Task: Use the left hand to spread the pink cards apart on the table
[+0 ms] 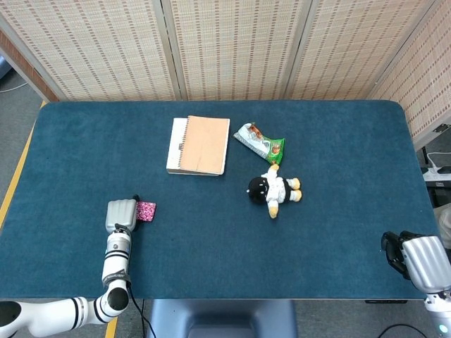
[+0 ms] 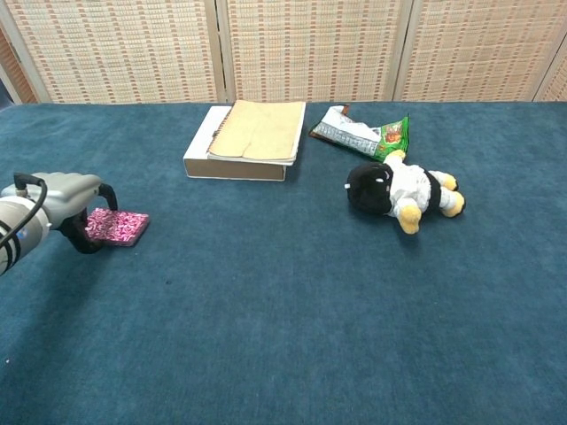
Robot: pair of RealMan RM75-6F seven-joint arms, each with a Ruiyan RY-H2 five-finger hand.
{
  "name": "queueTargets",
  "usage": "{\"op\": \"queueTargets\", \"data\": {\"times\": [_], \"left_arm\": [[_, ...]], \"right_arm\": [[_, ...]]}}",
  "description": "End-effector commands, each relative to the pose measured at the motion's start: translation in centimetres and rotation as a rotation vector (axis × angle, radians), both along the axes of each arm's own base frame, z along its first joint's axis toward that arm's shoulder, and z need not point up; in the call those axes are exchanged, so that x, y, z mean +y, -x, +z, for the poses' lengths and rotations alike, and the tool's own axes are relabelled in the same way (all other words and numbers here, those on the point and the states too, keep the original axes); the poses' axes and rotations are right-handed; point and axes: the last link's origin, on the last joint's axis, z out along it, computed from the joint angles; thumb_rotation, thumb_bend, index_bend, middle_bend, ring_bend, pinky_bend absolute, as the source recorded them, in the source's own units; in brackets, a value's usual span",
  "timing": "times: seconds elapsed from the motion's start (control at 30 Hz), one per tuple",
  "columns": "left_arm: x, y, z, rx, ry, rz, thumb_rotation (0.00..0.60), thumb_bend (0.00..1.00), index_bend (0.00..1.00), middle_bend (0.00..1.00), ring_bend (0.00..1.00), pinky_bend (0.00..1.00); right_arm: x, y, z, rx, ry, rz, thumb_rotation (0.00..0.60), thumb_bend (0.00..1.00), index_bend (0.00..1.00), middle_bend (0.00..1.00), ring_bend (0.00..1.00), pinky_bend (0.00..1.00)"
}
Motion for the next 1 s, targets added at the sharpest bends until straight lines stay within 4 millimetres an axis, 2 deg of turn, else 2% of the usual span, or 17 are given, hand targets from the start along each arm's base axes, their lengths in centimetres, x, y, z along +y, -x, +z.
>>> {"op": "queueTargets", "data": {"times": [0.03,0.33,0.63,0.87,1.0], "left_arm": [[0.0,-0.1,0.0,-0.005,-0.002,-0.007,0.6,0.35,0.3,1.0,1.0,1.0],[-0.3,-0.4,0.3,-0.021,-0.016,-0.033,0.6,0.35,0.41,1.0,1.0,1.0],[-1.3,0.0,1.7,-0.058,-0.007,-0.048,0.6,0.35,0.43,1.0,1.0,1.0],[-2.3,2.1,4.5,-0.042,-0.026,-0.059,0.6,0.35,0.44,1.0,1.0,1.0],[-2.5,4.4,5.9,-0.013,-0.041,-0.045,0.6,0.35,0.44,1.0,1.0,1.0]], "right_arm": [[0.0,0.0,0.0,0.0,-0.001,0.0,0.6,0.42,0.98,0.86,0.73,0.87],[0.0,0.0,0.0,-0.002,-0.001,0.002,0.6,0.42,0.98,0.86,0.73,0.87],[0.0,0.0,0.0,-0.002,-0.003,0.001,0.6,0.42,0.98,0.86,0.73,0.87],[0.0,0.0,-0.1,0.0,-0.004,0.001,0.6,0.42,0.98,0.86,0.73,0.87],[0.0,0.0,-0.2,0.001,-0.004,0.0,0.6,0.42,0.98,0.86,0.73,0.87]]}}
